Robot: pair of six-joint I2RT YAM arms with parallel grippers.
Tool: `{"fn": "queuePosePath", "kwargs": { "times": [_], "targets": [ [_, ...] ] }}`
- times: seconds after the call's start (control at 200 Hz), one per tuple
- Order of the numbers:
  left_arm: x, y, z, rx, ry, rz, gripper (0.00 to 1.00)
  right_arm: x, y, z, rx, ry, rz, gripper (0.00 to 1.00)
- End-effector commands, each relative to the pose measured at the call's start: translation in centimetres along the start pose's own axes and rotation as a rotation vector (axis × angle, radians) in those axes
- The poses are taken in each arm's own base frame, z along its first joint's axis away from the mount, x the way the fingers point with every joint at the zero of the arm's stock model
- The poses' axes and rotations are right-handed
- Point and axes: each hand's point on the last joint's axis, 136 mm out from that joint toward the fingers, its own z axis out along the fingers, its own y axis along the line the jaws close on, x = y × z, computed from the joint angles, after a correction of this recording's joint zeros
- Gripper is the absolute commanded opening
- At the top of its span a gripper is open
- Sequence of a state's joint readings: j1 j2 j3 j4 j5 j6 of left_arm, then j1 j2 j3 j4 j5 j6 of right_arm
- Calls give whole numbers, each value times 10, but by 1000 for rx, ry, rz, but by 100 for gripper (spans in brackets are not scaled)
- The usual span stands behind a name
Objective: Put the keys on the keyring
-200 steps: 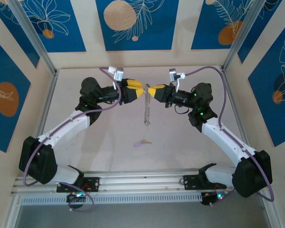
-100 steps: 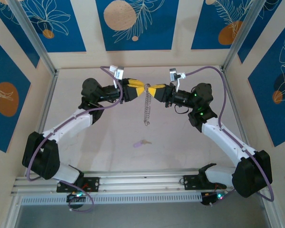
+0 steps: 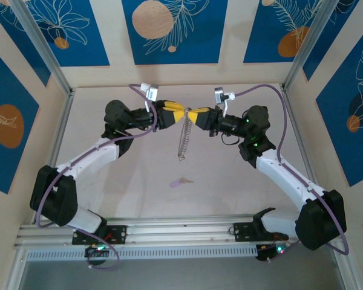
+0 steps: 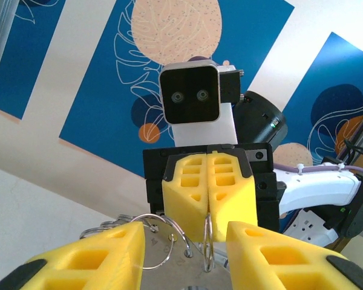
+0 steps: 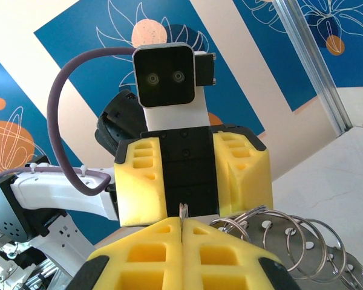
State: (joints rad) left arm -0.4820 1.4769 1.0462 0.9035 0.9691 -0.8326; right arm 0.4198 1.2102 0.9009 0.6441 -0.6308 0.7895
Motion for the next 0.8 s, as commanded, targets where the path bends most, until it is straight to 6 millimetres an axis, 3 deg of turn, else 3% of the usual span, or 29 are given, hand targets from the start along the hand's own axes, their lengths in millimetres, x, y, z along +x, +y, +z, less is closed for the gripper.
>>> {"fn": "queuePosePath", "kwargs": {
  "times": [0.0,0.31,0.565,0.795],
  "targets": [
    [-6,-11,2,47,-4,41,40,-6,6,1,-16,-32,-33,0],
    [-5,-12,3,55,1,41,29,-5,5,1,-11,-33,-33,0],
    [-3,-14,5,67,11,38,28,-5,4,1,-8,-32,-28,0],
    [1,-13,8,69,24,33,21,-5,4,1,-9,-31,-28,0]
  ]
}}
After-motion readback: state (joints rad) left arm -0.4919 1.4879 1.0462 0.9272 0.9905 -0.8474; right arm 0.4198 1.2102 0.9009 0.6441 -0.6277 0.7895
